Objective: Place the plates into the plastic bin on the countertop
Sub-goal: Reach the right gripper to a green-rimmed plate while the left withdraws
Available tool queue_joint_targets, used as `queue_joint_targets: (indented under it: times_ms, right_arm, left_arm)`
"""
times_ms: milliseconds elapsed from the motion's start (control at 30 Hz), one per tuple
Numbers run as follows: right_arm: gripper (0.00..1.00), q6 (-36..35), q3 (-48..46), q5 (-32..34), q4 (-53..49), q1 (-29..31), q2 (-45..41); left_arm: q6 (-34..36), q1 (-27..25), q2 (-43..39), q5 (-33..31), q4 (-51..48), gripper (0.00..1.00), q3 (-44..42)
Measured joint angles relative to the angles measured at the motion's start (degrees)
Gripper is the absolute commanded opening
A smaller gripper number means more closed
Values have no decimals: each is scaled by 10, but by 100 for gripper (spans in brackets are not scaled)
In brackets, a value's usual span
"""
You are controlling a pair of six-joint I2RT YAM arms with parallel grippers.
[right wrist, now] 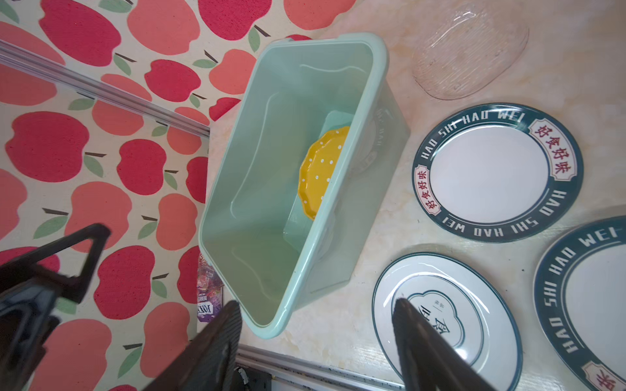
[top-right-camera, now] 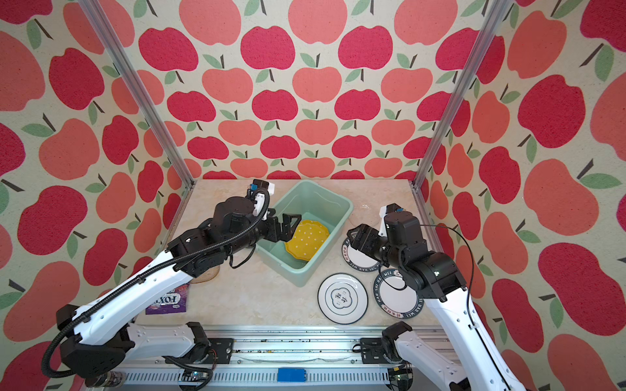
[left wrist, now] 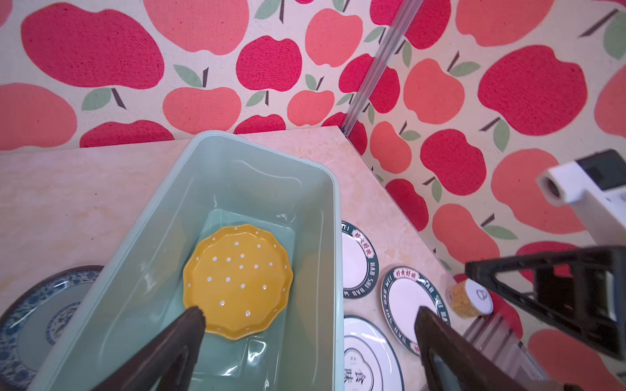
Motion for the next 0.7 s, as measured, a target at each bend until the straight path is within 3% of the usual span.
queue_joint_targets:
  times_ms: [100, 300, 533, 700]
  right_arm:
    - [75, -23, -13, -12, -27, -12, 19]
    - [75, -67, -66, -63, -59, -80, 48]
    - [75, -108, -78, -112, -73, -158, 108]
    - [74, -125, -80, -132, -44, -223, 165]
  left_arm:
    - [69, -14, -56, 2, -55, 99, -5]
    - [198, -102, -98, 15, -157, 99, -26]
    - [302, -139, -7, 5, -243, 99, -23]
    - [348, -152, 49, 11, -241, 99, -17]
